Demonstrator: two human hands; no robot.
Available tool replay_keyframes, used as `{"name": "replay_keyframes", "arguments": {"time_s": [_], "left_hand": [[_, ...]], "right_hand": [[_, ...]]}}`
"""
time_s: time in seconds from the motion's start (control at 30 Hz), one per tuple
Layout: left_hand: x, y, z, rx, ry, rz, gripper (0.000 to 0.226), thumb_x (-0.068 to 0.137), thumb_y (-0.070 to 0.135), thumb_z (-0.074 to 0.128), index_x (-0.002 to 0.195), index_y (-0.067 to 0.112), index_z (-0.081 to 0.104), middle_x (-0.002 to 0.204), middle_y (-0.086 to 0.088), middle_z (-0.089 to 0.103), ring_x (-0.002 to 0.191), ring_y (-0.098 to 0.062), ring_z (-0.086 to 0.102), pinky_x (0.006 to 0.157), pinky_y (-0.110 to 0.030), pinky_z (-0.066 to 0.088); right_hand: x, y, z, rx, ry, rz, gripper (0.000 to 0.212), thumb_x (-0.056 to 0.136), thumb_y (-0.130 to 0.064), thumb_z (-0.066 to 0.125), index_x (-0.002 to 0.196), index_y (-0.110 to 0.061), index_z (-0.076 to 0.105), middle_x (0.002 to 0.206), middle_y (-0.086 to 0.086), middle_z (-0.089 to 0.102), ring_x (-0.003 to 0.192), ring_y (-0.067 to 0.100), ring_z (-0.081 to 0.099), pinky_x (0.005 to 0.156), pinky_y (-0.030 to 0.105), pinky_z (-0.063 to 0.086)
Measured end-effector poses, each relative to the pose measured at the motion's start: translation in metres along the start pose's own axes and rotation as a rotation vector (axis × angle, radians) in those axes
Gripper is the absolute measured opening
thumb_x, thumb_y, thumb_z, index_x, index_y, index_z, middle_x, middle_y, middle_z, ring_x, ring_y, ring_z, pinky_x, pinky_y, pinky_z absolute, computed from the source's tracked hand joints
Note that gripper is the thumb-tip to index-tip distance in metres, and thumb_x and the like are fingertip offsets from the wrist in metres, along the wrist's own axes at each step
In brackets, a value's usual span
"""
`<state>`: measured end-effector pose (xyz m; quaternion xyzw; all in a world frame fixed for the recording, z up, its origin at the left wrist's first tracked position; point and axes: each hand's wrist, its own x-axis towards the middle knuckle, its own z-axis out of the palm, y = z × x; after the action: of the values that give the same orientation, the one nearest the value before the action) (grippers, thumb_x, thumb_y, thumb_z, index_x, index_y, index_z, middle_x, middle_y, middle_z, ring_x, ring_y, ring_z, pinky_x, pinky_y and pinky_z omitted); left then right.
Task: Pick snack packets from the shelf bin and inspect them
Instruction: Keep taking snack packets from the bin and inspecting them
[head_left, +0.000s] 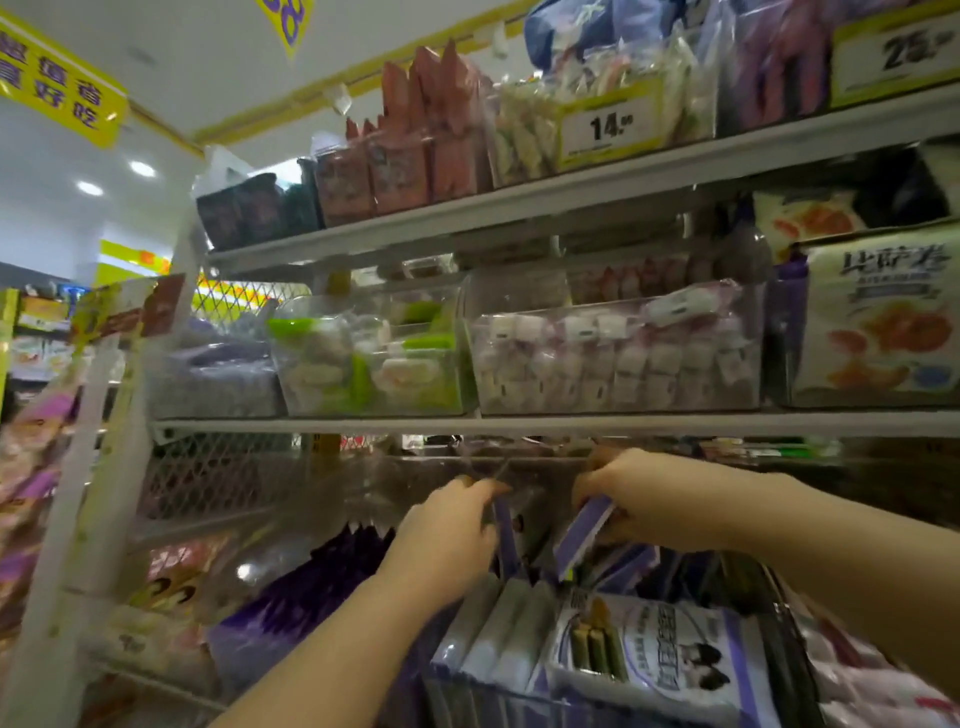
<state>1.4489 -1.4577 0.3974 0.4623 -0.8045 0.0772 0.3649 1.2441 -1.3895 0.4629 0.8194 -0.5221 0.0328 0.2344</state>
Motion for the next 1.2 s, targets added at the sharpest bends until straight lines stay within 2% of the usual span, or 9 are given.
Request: {"name": "replay_keyframes", "arguments": {"time_s": [0.17,0.33,0.47,0.53,0.63,0.73,0.93,1.13,1.2], "left_hand": [[0.034,-0.009,0.027,0.232,-0.213,0.025,0.054,0.097,0.033,0.045,0.148,0.037,0.028,0.143,-0.006,0.041,0.126,-0.031,0.044,0.102,-0.043,0.041],[0.054,-0.004,0.034,0.334,-0.302,0.01,0.042,0.097,0.034,0.047,0.139,0.037,0.042,0.145,-0.005,0.046,0.131,-0.032,0.043,0.11,-0.048,0.032],[0.062,-0.002,0.032,0.344,-0.301,0.036,0.036,0.097,0.036,0.047,0.132,0.043,0.05,0.136,-0.001,0.056,0.127,-0.028,0.049,0.109,-0.047,0.032],[0.062,-0.004,0.033,0.341,-0.279,0.016,0.037,0.096,0.04,0.048,0.132,0.043,0.051,0.133,0.002,0.058,0.127,-0.026,0.049,0.11,-0.046,0.029],[0.062,-0.007,0.034,0.33,-0.265,-0.024,0.037,0.095,0.043,0.049,0.131,0.04,0.054,0.133,0.0,0.059,0.128,-0.026,0.048,0.109,-0.044,0.026],[0.061,-0.01,0.034,0.232,-0.253,-0.052,0.034,0.093,0.041,0.053,0.126,0.036,0.059,0.126,-0.001,0.063,0.119,-0.025,0.055,0.099,-0.037,0.036],[0.055,-0.017,0.034,-0.025,-0.056,-0.069,0.044,0.093,0.032,0.058,0.136,0.032,0.054,0.12,-0.003,0.065,0.111,-0.024,0.061,0.09,-0.031,0.051],[0.025,-0.029,0.033,-0.183,0.255,0.043,0.047,0.091,0.027,0.063,0.136,0.036,0.053,0.094,0.01,0.044,0.08,-0.009,0.048,0.063,-0.01,0.034],[0.019,-0.03,0.032,-0.233,0.296,0.02,0.049,0.092,0.025,0.063,0.138,0.037,0.051,0.095,0.01,0.044,0.079,-0.006,0.045,0.061,-0.004,0.037]], "right_hand": [[0.021,0.006,-0.003,-0.029,-0.19,-0.014,0.029,0.097,-0.028,0.054,0.125,-0.024,0.056,0.126,0.0,0.053,0.109,0.021,0.053,0.092,0.031,0.046],[0.047,0.007,0.005,-0.035,-0.244,-0.006,0.024,0.093,-0.028,0.058,0.117,-0.024,0.061,0.115,-0.001,0.058,0.099,0.021,0.056,0.084,0.032,0.048],[0.07,0.005,0.012,-0.023,-0.241,0.022,0.012,0.088,-0.03,0.061,0.1,-0.028,0.062,0.091,-0.008,0.058,0.078,0.012,0.053,0.066,0.024,0.047],[0.078,0.004,0.016,-0.049,-0.245,0.033,0.02,0.088,-0.029,0.06,0.106,-0.023,0.063,0.093,-0.005,0.06,0.077,0.013,0.053,0.063,0.023,0.044],[0.088,0.003,0.021,-0.128,-0.268,0.056,0.031,0.087,-0.032,0.061,0.116,-0.019,0.062,0.106,0.001,0.062,0.088,0.019,0.055,0.073,0.028,0.046],[0.093,0.004,0.015,-0.16,-0.321,0.048,0.038,0.086,-0.034,0.064,0.121,-0.019,0.061,0.113,0.003,0.062,0.099,0.023,0.058,0.085,0.035,0.051],[0.083,0.01,0.017,-0.141,-0.322,0.02,0.033,0.083,-0.037,0.064,0.114,-0.028,0.062,0.112,-0.003,0.06,0.096,0.018,0.054,0.09,0.037,0.051],[0.088,-0.003,0.039,-0.194,-0.372,0.026,0.034,0.093,-0.017,0.054,0.127,-0.013,0.056,0.123,0.009,0.061,0.108,0.027,0.057,0.088,0.031,0.045],[0.091,-0.008,0.047,-0.178,-0.415,0.04,0.035,0.095,-0.014,0.053,0.13,-0.01,0.055,0.124,0.011,0.06,0.11,0.028,0.057,0.09,0.034,0.045]]}}
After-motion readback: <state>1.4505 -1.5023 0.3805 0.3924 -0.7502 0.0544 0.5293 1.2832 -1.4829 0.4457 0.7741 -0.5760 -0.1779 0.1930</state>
